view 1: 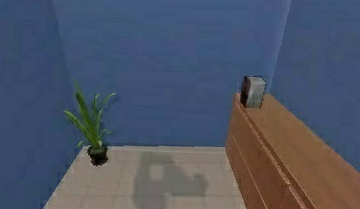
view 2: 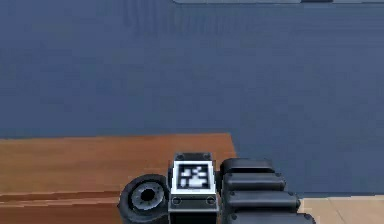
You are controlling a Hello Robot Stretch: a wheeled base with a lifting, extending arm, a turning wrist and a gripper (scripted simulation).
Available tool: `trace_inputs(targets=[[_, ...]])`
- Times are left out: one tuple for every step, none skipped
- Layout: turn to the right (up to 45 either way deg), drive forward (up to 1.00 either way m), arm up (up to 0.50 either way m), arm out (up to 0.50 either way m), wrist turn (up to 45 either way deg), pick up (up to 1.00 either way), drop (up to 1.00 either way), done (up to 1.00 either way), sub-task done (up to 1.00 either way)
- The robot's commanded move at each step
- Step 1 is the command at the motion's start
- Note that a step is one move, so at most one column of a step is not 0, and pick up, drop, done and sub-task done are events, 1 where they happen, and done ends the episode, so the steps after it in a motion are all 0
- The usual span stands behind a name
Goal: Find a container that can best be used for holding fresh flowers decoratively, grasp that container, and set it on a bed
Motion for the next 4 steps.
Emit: trace_inputs(targets=[[45.0, 0.00, 0.00, 0.00, 0.0, 0.00, 0.00, 0.00, 0.00], [45.0, 0.00, 0.00, 0.00, 0.0, 0.00, 0.00, 0.00, 0.00], [45.0, 0.00, 0.00, 0.00, 0.0, 0.00, 0.00, 0.00, 0.00], [18.0, 0.00, 0.00, 0.00, 0.0, 0.00, 0.00, 0.00, 0.00]])
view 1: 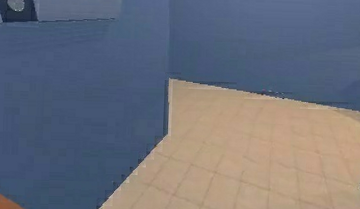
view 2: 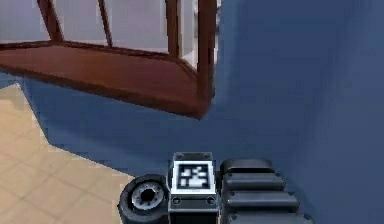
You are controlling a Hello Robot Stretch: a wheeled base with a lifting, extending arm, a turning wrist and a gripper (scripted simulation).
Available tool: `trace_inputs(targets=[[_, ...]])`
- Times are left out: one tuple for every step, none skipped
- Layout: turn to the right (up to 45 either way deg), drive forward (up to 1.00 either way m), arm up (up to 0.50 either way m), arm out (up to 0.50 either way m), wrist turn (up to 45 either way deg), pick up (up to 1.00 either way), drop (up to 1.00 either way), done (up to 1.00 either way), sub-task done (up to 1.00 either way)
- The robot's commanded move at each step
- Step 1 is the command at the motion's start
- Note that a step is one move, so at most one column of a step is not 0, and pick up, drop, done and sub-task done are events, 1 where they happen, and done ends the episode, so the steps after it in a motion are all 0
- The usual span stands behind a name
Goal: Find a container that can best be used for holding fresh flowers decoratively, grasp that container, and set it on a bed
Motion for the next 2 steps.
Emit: trace_inputs(targets=[[0.0, 1.00, 0.00, 0.00, 0.0, 0.00, 0.00, 0.00, 0.00], [3.0, 0.00, 0.00, 0.00, 0.0, 0.00, 0.00, 0.00, 0.00]])
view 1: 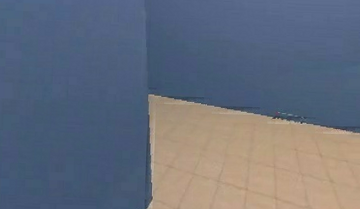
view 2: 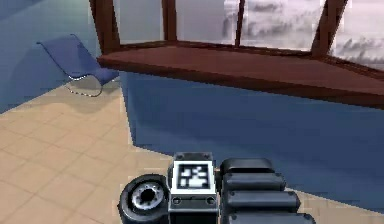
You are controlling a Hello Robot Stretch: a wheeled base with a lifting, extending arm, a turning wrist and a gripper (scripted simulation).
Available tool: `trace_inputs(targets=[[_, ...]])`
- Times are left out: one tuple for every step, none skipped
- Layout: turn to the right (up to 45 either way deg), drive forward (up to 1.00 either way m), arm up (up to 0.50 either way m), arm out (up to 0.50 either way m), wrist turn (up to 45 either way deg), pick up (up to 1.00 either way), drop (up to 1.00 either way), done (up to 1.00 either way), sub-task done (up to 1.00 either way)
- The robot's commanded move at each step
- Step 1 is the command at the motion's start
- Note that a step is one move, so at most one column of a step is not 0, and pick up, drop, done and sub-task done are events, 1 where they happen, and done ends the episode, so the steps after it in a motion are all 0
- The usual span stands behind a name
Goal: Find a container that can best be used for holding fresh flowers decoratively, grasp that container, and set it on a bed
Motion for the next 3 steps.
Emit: trace_inputs(targets=[[0.0, 1.00, 0.00, 0.00, 0.0, 0.00, 0.00, 0.00, 0.00], [6.0, 0.00, 0.00, 0.00, 0.0, 0.00, 0.00, 0.00, 0.00], [0.0, 0.25, 0.00, 0.00, 0.0, 0.00, 0.00, 0.00, 0.00]])
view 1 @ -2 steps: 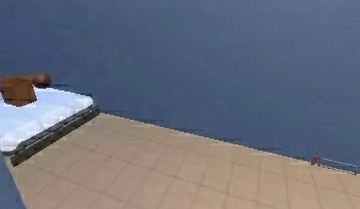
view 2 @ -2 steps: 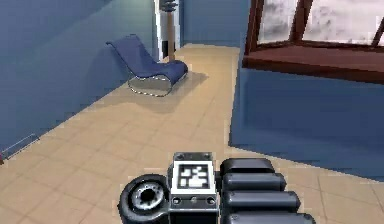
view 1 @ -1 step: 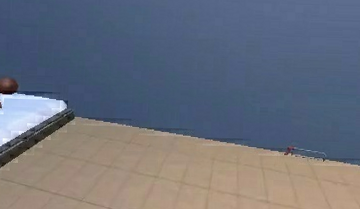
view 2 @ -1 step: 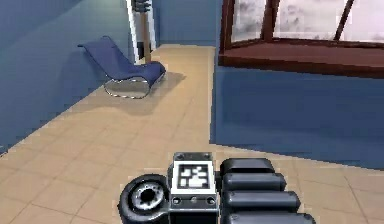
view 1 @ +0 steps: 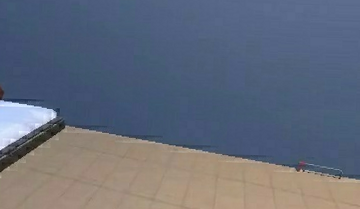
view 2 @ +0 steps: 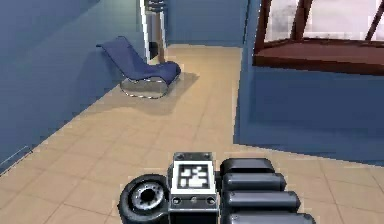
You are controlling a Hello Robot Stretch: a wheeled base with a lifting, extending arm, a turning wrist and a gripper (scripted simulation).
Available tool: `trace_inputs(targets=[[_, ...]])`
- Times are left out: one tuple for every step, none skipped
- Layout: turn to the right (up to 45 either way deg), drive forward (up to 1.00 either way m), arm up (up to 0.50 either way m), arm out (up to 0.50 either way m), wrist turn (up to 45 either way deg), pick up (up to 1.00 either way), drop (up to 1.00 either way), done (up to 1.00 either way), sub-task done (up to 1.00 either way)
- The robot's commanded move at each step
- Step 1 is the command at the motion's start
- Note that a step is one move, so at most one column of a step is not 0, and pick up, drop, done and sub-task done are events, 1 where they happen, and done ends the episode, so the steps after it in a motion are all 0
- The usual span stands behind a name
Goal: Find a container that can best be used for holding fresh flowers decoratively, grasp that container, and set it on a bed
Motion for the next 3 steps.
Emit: trace_inputs(targets=[[-21.0, 0.00, 0.00, 0.00, 0.0, 0.00, 0.00, 0.00, 0.00], [0.0, 0.20, 0.00, 0.00, 0.0, 0.00, 0.00, 0.00, 0.00], [-45.0, 0.00, 0.00, 0.00, 0.0, 0.00, 0.00, 0.00, 0.00]])
